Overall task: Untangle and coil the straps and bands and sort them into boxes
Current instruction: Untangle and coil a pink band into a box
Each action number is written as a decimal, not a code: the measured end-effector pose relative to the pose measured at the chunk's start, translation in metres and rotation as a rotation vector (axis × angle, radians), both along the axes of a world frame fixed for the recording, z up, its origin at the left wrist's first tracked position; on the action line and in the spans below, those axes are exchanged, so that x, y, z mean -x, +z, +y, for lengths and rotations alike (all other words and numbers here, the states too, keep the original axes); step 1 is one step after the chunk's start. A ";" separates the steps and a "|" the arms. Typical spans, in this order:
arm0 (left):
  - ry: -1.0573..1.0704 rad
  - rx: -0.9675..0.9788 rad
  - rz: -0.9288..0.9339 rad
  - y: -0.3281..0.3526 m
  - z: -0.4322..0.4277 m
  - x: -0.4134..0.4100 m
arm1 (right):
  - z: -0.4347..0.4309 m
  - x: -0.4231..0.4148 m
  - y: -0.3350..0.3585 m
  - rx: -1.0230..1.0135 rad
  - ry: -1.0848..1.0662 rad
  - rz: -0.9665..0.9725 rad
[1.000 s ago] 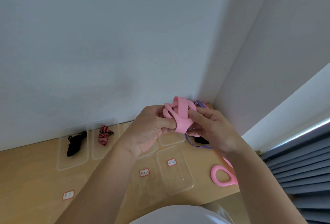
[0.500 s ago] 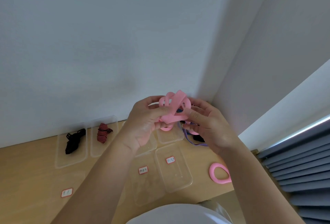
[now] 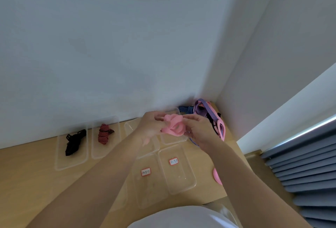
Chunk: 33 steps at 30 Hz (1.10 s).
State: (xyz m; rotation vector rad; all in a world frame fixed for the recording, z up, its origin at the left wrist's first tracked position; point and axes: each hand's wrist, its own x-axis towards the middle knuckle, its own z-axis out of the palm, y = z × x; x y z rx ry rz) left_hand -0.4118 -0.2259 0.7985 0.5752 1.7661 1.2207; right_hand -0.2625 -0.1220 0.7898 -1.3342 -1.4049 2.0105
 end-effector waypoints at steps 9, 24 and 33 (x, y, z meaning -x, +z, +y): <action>-0.037 0.126 0.324 -0.068 0.024 0.004 | -0.001 0.014 -0.062 -0.317 0.041 -0.281; -0.239 0.063 0.870 -0.112 0.027 0.004 | -0.026 -0.003 -0.110 -1.257 0.373 -0.637; -0.469 0.105 1.174 -0.106 0.023 0.009 | -0.026 0.013 -0.110 -1.256 0.824 -0.979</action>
